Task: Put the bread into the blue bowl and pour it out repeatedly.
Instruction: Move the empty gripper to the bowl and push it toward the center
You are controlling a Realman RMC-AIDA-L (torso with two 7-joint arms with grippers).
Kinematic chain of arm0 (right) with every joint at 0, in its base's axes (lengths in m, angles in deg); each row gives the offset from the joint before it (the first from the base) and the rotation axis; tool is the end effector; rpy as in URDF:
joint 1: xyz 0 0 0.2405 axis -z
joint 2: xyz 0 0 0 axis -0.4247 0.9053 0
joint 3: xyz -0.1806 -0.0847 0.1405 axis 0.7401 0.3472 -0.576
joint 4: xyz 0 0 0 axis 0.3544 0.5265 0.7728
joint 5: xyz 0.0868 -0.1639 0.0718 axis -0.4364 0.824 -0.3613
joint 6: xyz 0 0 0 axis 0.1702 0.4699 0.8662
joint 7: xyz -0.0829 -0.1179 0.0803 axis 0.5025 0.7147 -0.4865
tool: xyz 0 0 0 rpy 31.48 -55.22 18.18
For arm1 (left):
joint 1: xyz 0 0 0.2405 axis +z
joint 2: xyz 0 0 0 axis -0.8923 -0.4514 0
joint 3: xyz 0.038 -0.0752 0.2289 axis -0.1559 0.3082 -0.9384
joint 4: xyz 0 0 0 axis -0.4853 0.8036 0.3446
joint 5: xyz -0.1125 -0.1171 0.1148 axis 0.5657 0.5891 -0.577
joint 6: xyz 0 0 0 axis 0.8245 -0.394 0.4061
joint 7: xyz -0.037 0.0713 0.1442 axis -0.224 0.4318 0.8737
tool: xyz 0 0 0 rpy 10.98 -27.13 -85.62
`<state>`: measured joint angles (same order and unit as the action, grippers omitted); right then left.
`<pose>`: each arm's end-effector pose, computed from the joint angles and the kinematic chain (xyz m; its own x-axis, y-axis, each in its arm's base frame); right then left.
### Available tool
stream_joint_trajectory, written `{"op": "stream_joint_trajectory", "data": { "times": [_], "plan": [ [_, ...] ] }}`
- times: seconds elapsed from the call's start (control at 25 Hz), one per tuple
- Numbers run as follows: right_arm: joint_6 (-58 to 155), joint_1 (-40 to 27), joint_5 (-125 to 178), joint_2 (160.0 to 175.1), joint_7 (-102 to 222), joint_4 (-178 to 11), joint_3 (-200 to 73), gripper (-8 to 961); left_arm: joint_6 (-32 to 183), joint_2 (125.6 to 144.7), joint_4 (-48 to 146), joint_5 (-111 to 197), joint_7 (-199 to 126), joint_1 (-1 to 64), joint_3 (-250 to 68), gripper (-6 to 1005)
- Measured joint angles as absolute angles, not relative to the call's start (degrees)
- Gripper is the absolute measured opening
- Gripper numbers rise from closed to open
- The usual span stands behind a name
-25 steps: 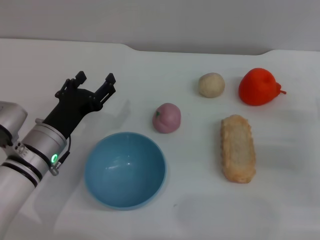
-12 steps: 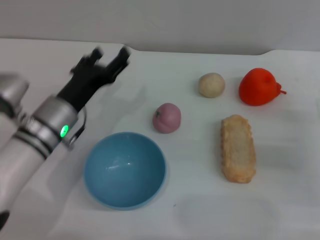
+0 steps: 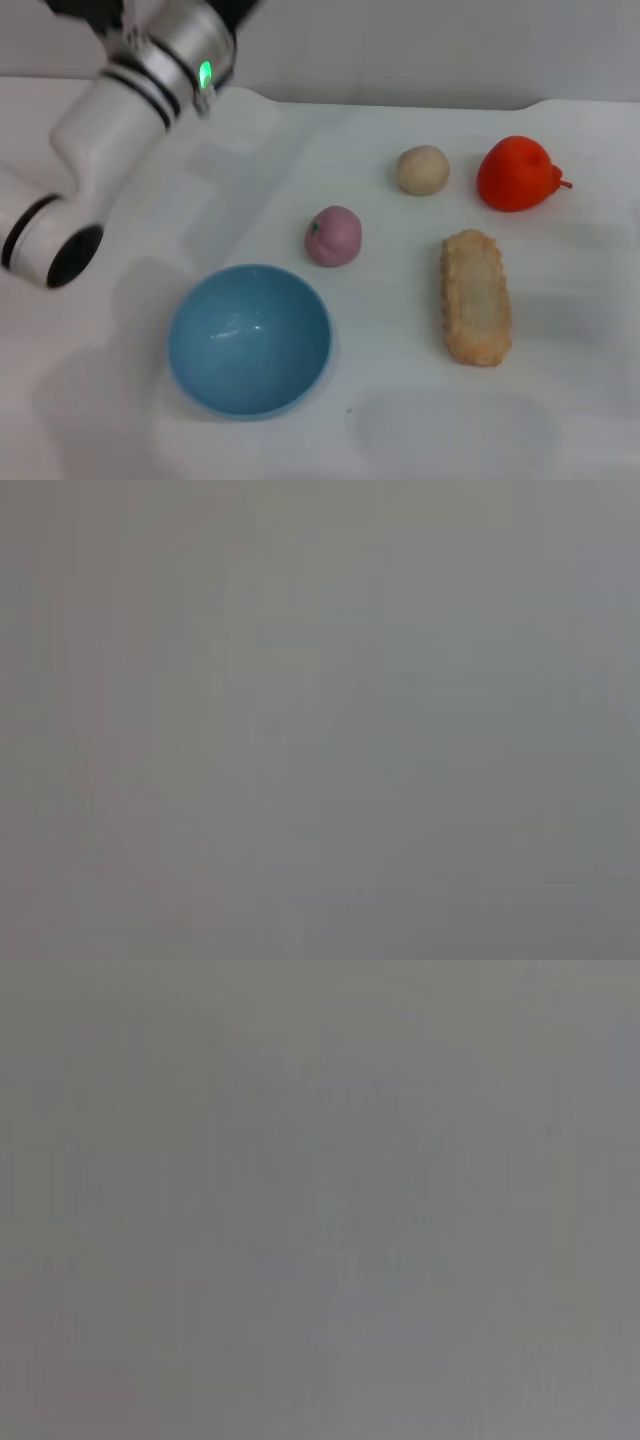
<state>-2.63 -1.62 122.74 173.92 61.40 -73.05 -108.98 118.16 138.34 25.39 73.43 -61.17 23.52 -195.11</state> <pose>0.3405 0.3473 0.0024 0.7563 -0.0783 -0.6496 -0.6506 0.0142 -0.7593 -0.1513 0.4351 -0.0153 0.5260 -0.0913 0.8456 0.7171 -0.4871 -0.4986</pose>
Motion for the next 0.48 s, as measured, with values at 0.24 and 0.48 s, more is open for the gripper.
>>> {"op": "stream_joint_trajectory", "data": {
  "times": [0.24,0.48],
  "plan": [
    [-2.6,-1.5,122.8,173.81,61.4,-73.9,-108.9,569,115.2,137.65,20.0,73.2,-56.6,21.5,-187.3,834],
    [-2.6,-1.8,122.8,173.76,61.4,-74.6,-108.9,568,84.7,135.92,6.1,64.6,-55.8,21.7,-183.0,834]
  ]
}}
